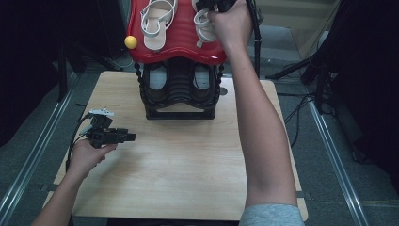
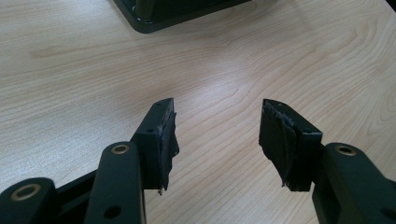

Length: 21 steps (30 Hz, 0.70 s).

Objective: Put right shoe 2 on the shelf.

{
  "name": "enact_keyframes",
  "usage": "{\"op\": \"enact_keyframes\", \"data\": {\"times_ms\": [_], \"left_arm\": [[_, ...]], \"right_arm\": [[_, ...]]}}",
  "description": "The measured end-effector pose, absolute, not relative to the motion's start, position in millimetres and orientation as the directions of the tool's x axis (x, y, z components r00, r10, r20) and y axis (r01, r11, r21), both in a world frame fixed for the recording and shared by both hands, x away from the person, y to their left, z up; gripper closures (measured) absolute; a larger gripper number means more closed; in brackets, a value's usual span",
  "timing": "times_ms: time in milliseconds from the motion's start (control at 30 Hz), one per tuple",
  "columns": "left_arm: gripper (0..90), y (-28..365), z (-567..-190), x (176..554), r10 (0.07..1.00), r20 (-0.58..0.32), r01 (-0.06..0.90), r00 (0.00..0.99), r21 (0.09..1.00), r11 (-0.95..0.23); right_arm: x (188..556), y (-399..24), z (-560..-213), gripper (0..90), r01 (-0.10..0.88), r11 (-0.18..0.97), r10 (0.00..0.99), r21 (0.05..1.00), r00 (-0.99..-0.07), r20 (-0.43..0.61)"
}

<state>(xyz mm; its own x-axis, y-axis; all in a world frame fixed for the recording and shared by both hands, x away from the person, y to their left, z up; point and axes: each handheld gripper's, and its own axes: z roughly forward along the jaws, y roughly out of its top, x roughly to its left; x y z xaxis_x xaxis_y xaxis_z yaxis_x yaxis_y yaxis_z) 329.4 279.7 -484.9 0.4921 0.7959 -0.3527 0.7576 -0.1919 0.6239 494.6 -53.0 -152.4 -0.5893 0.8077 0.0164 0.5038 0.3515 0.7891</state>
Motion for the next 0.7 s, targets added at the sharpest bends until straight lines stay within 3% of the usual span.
{"op": "enact_keyframes", "data": {"times_ms": [700], "left_arm": [[46.3, 280, -486, 330, 0.797, -0.353, 0.759, 0.490, 0.623, -0.190]], "right_arm": [[495, -40, -175, 87.9, 0.461, 0.373, 0.805, 0.805, -0.593, -0.034]]}}
